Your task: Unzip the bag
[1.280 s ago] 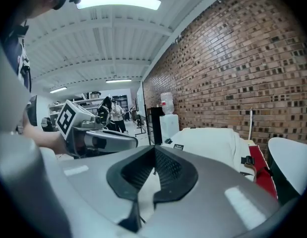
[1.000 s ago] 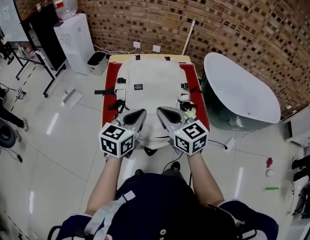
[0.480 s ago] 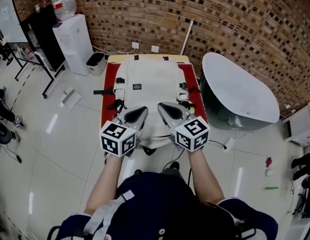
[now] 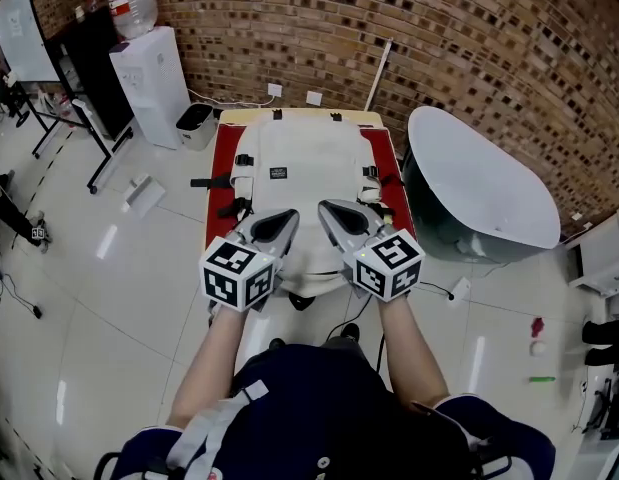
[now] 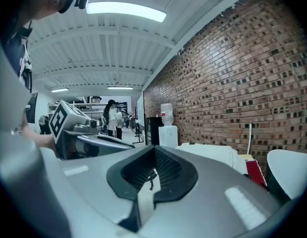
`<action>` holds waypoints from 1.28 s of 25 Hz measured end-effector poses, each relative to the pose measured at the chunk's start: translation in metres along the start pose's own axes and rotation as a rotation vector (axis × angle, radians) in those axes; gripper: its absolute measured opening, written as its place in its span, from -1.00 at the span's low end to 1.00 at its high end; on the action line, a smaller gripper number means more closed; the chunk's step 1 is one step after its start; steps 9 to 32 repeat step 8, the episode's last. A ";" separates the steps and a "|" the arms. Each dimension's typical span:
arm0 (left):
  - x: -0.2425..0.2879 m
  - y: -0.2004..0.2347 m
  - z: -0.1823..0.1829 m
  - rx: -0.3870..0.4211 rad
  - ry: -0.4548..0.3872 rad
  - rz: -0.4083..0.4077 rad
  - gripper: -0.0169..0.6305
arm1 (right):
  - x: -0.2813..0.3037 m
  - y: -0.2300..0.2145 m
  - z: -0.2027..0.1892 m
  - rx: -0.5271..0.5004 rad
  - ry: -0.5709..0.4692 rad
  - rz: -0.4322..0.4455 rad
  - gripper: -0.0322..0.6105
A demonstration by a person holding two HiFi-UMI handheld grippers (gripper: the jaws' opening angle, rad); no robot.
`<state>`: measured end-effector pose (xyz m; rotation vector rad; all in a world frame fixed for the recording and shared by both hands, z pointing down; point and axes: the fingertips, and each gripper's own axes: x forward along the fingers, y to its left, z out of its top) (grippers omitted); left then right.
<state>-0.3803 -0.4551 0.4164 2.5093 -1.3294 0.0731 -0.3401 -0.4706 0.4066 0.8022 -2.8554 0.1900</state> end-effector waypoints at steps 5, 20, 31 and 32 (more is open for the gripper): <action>0.001 0.000 0.000 0.000 0.006 -0.005 -0.95 | 0.002 0.001 0.002 0.000 0.000 0.009 -0.89; 0.002 0.001 -0.002 -0.004 0.010 -0.006 -0.95 | 0.003 0.001 0.002 0.000 0.000 0.011 -0.89; 0.002 0.001 -0.002 -0.004 0.010 -0.006 -0.95 | 0.003 0.001 0.002 0.000 0.000 0.011 -0.89; 0.002 0.001 -0.002 -0.004 0.010 -0.006 -0.95 | 0.003 0.001 0.002 0.000 0.000 0.011 -0.89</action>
